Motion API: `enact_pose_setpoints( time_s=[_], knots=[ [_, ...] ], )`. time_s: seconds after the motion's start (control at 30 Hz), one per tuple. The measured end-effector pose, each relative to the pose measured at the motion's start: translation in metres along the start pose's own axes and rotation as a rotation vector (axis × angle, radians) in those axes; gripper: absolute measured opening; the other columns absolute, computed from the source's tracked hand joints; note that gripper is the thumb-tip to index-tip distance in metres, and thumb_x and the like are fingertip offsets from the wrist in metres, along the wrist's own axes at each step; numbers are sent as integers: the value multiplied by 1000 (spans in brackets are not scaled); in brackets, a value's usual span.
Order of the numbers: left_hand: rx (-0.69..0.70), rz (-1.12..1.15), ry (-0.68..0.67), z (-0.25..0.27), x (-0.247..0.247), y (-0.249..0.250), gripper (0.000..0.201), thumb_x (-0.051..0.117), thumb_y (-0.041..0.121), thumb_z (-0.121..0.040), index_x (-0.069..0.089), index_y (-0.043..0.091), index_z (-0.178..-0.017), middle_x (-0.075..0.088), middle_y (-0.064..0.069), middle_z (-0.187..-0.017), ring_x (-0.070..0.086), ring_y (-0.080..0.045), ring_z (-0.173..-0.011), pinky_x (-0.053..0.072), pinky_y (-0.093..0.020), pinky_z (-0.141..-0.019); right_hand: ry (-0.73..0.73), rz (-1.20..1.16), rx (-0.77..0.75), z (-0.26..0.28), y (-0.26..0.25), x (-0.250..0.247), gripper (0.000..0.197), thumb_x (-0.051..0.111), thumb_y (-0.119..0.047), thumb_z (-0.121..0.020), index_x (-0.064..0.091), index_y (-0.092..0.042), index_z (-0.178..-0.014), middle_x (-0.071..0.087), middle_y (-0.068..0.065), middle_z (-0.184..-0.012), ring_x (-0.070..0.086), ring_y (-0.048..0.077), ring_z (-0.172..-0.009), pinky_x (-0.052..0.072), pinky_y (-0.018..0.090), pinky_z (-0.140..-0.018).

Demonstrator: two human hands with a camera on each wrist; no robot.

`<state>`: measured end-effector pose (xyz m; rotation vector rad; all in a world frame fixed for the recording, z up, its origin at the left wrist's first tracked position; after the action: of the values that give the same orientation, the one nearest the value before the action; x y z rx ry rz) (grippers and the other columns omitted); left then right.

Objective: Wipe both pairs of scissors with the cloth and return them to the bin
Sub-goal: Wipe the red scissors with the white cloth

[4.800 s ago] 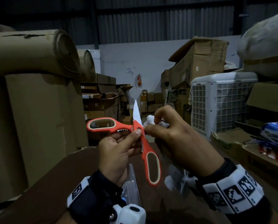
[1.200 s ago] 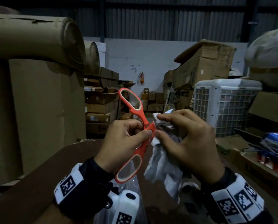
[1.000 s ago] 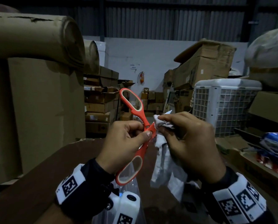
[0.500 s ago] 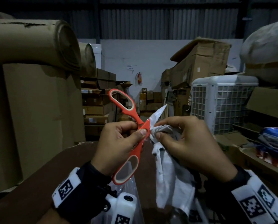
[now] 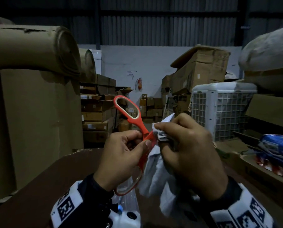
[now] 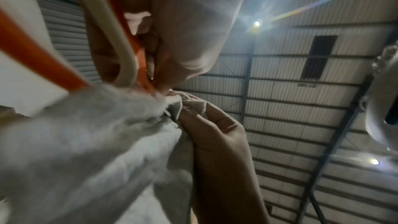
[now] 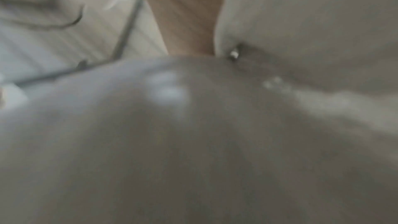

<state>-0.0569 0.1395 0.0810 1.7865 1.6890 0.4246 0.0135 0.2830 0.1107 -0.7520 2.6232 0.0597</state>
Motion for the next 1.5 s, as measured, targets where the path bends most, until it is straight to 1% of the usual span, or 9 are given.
enact_pose_setpoints(
  time_s=[0.43,0.67,0.8,0.9,1.07,1.2,1.3,1.43,1.5],
  knots=[
    [-89,51,-56,7,9,4,11,69,10,-90,77,3,-88,71,-17,-71,68,-19,-58,56,-25,-58,248,172,209,-13,86,-39,30,78,0,-80,76,-11,-108,51,-5,-87,48,8,-72,35,-6,-66],
    [-163,97,-26,2,0,0,12,68,13,-91,78,6,-89,73,-12,-72,67,-17,-61,53,-23,-58,117,-110,39,-19,53,-54,31,72,-18,-85,72,-35,-111,63,-7,-109,58,1,-100,49,11,-82],
    [-158,100,4,0,-7,0,13,68,8,-91,76,-1,-89,71,-27,-78,67,-23,-62,56,-29,-58,14,-271,61,-17,35,-41,26,62,-45,-86,77,-34,-104,66,-11,-112,62,1,-105,52,14,-79],
    [-160,92,8,-1,-9,1,13,67,7,-92,77,0,-89,73,-22,-77,68,-21,-61,57,-29,-58,31,-207,-5,-16,28,-34,20,69,-32,-86,76,-24,-103,68,-12,-109,64,0,-103,54,13,-80],
    [-173,97,30,-2,-12,-3,12,67,7,-93,78,7,-90,76,-11,-73,69,-16,-61,53,-21,-58,151,-173,14,-10,27,-26,53,86,-18,-71,63,-16,-119,68,-8,-111,65,-1,-104,52,12,-88],
    [-175,66,43,-4,-14,-5,12,67,8,-93,78,6,-89,73,-14,-72,68,-17,-60,54,-23,-57,214,2,-85,-7,17,-25,39,80,-14,-74,71,-11,-112,64,5,-124,59,13,-115,48,16,-95],
    [-191,41,48,-3,-14,-7,13,66,8,-93,77,4,-89,73,-19,-77,70,-22,-63,59,-30,-61,190,131,-172,-5,12,-19,33,75,-12,-80,69,-7,-112,67,11,-114,62,24,-104,52,29,-84],
    [-163,-30,68,-3,-14,-8,14,68,11,-93,76,2,-86,73,-20,-78,71,-35,-74,62,-47,-71,116,185,-160,-3,13,-10,37,74,-12,-78,68,-9,-114,62,12,-109,56,15,-92,43,12,-73],
    [-148,-45,75,-3,-14,-8,13,69,11,-92,77,5,-84,72,-19,-75,70,-37,-75,61,-50,-73,113,168,-156,-3,12,-7,38,77,-11,-76,67,-8,-112,66,9,-102,60,16,-86,47,18,-68]
  ],
)
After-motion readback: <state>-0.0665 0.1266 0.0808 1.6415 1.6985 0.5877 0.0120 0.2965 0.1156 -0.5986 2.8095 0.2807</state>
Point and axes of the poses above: each hand's wrist, its own z-axis away from the middle knuckle, its own x-axis out of the palm, y = z × x, the point moved 6 cm from there along -z, towards the middle knuckle
